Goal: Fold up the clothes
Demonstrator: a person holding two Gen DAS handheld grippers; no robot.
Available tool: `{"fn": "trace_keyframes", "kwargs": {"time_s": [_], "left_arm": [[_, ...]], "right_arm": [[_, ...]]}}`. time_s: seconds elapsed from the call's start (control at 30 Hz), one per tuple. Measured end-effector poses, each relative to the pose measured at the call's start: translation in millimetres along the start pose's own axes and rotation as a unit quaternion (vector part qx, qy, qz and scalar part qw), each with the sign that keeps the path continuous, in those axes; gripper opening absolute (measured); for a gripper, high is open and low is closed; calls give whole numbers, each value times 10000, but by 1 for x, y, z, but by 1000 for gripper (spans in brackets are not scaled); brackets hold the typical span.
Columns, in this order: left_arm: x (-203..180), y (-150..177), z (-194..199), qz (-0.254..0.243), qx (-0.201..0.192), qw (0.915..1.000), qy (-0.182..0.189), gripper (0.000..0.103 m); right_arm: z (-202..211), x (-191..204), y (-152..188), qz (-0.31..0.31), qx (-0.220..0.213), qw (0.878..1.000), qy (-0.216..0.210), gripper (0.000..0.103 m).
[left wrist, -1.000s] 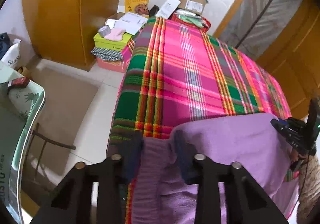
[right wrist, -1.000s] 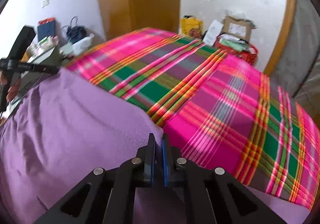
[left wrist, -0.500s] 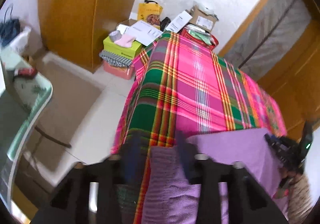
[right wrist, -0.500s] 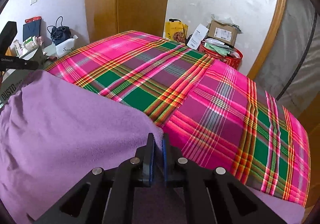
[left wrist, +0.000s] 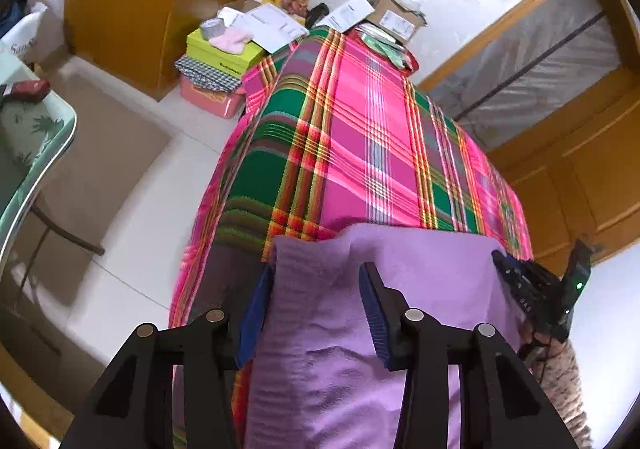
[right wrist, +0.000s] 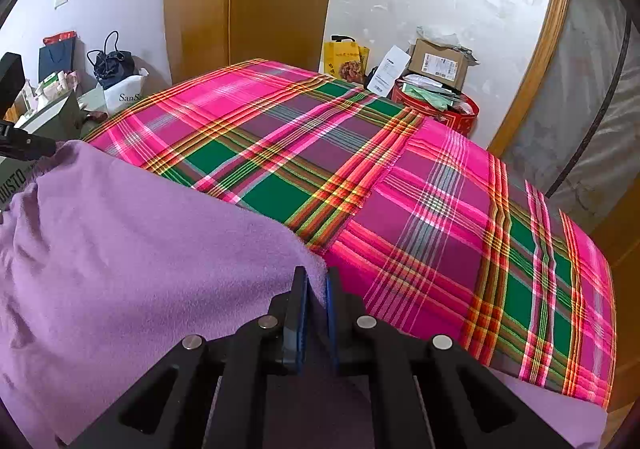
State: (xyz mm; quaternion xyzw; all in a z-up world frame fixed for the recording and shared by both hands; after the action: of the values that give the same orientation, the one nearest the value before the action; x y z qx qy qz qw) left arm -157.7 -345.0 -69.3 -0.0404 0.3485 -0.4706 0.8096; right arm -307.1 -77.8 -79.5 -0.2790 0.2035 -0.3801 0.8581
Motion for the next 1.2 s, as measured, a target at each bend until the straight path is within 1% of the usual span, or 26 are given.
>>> {"fn": "trace_keyframes", "kwargs": {"time_s": [0.03, 0.07, 0.1, 0.2, 0.3, 0.37, 0.4, 0.57, 0.6, 0.63, 0.7, 0.83, 0.93, 1.1, 1.13, 1.17, 1.2], "left_arm": [[-1, 0, 1, 19, -34, 10000, 15, 45], [-2, -1, 2, 57, -66, 9999, 52, 35], [-2, -1, 3, 117, -92, 9998, 112, 29], [-4, 0, 7, 202, -123, 9992, 334, 28], [-5, 3, 8, 204, -126, 9993, 299, 28], [-5, 8, 12, 287, -134, 9984, 458, 28], [-7, 10, 13, 242, -120, 9982, 527, 28], [-22, 19, 10, -143, -76, 9990, 419, 28], [-22, 18, 9, -127, -62, 9991, 408, 28], [-21, 16, 8, -125, -73, 9992, 372, 32], [-20, 15, 7, -134, -119, 9995, 260, 31], [-10, 13, 2, -25, 3, 10000, 90, 31], [-1, 11, 2, 274, 9, 9995, 171, 31], [-4, 11, 1, 250, -42, 9996, 150, 32], [-3, 10, 1, 285, -84, 9994, 167, 26], [-2, 9, 2, 334, -151, 9991, 192, 10], [1, 9, 4, 386, -225, 9988, 222, 9]], "right_arm": [[0, 0, 0, 2, 3, 10000, 10, 9], [0, 1, 0, -6, 8, 10000, 18, 9], [0, 1, 0, -14, 11, 10000, 25, 9], [1, 1, 1, -19, 10, 10000, 41, 9], [1, 1, 0, -22, 10, 10000, 58, 9], [1, 2, 1, -3, 8, 10000, 81, 9], [1, 2, 1, 6, 7, 10000, 93, 9], [1, 2, 1, -23, 2, 9999, 116, 9], [0, 3, 0, -26, 3, 9999, 126, 9], [1, 3, 0, -31, 2, 9999, 133, 9], [1, 3, 0, -38, 4, 9999, 142, 9], [1, 2, 0, -29, 7, 9999, 144, 9], [1, 2, 1, -40, 1, 9999, 146, 9], [1, 3, 1, -46, 6, 9999, 165, 9], [1, 3, 1, -41, 7, 9998, 174, 9], [1, 3, 1, -37, 8, 9998, 180, 9], [1, 3, 1, -35, 9, 9998, 186, 9]]}}
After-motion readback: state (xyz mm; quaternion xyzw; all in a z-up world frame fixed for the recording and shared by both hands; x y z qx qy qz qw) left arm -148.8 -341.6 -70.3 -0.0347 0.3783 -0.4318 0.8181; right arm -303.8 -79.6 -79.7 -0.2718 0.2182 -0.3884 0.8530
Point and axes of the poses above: each gripper's, at about its wrist camera, not at the fingertips, and z roughly against the way its jaws point, x to its left, y to its underside, the point moved 2 cm from there along -z, roughly the way its jaws point, and after that the axes turned 1 degree about -x, right-handed, at the moved point
